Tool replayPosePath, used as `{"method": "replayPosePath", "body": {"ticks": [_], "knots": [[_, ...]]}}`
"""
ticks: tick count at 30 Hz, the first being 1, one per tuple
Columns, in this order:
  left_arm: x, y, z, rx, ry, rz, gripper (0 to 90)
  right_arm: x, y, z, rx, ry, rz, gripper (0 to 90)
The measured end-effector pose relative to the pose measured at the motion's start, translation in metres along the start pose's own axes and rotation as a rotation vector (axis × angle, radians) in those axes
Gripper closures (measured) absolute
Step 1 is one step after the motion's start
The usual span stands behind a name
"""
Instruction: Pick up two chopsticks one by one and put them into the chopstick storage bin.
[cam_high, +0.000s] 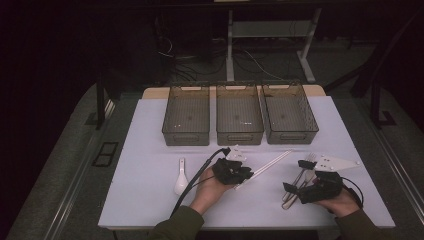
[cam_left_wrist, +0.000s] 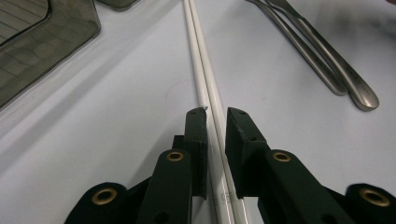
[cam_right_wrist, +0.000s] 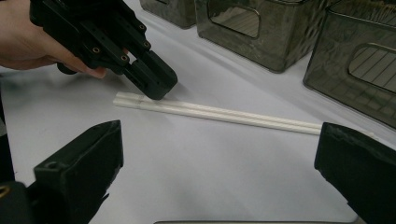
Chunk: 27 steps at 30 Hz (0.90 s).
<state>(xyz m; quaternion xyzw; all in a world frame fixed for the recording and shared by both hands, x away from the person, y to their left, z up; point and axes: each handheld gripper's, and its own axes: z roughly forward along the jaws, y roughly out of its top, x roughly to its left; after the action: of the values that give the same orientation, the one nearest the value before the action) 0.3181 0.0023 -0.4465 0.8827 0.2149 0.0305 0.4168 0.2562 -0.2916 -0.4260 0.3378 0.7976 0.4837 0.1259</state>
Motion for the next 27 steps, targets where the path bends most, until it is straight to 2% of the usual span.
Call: {"method": "replayPosePath", "body": {"ticks": [3, 6, 15, 19, 27], "knots": [[-0.0007, -0.0012, 0.0022, 0.009, 0.006, -0.008, 78.4, 0.0002, 0.0, -0.0001, 0.001, 0.0, 0.0, 1.4], [0.0001, -0.0018, 0.0028, 0.023, 0.015, 0.002, 79.1, 0.0002, 0.0, 0.0, 0.002, 0.0, -0.001, 1.4], [0.0015, -0.0039, 0.0056, 0.022, 0.05, -0.004, 79.9, 0.0003, -0.0001, 0.0002, 0.002, 0.0, -0.002, 1.4], [0.0011, -0.0039, 0.0048, 0.044, 0.062, 0.039, 79.9, 0.0002, -0.0001, 0.0, 0.002, 0.0, -0.001, 1.4], [-0.002, -0.0053, 0.0059, 0.029, 0.089, 0.039, 82.6, 0.0005, -0.0001, 0.0002, 0.004, 0.002, -0.003, 1.4]]}}
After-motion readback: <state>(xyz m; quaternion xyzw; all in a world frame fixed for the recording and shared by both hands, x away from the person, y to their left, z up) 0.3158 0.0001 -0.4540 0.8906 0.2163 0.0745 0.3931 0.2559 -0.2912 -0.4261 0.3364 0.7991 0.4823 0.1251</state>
